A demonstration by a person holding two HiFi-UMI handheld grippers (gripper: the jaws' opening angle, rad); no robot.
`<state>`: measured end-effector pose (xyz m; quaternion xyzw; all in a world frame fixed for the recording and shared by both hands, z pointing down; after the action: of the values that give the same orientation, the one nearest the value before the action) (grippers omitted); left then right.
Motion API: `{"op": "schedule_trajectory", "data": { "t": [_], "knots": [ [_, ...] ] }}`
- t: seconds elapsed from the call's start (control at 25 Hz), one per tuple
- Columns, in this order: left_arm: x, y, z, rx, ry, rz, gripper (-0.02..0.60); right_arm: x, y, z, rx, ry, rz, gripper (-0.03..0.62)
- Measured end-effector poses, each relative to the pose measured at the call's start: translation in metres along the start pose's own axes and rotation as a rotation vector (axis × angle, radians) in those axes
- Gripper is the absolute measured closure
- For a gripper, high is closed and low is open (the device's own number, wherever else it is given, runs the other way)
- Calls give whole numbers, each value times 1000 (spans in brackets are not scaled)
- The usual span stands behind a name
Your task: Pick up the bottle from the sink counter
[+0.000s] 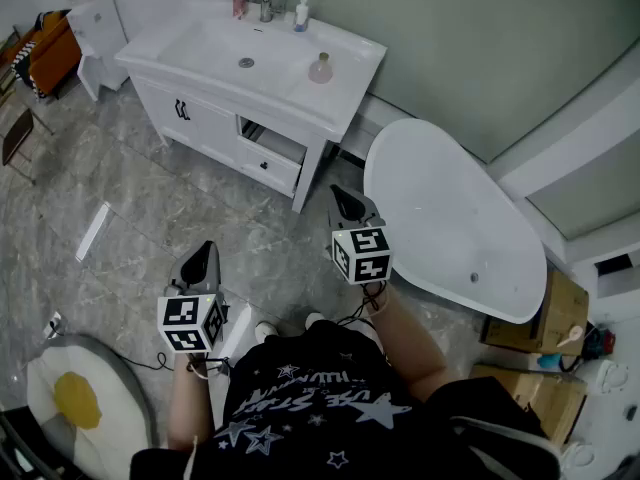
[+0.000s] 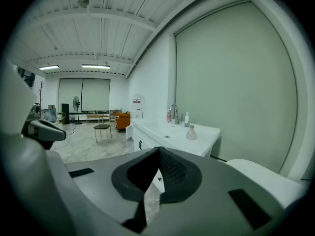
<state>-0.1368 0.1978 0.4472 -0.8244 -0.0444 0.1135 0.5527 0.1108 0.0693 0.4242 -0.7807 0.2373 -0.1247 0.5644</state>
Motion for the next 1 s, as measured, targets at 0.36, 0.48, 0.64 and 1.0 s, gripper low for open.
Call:
{"op": "schedule_trajectory", "data": {
  "t": [0.36,0.48,0.64,1.0],
  "knots": [
    [-2,-6,5,-11,-31,6,561,-13,2,2,5,1,13,592],
    [-7,-17,5,-34,-52,3,561,-19,-3,2,5,-7,15,592],
    [-18,-15,5,-36,-49,-3,561,-20,-1,0,29,-15,-4,592],
    [-28,-9,-27,-46,-39,8,561,5,11,-44,81,-7,-67,450]
  ]
}}
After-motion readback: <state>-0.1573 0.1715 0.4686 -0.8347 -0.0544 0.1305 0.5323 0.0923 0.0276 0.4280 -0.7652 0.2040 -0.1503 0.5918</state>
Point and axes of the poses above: the fingertips, and each gripper's own axes: z backward along the fingers, x to its right, y out of its top, the point moved 4 cm from there along z, backward along the fingers, and after that the axes turned 1 degree about -x, right-handed, at the moved point
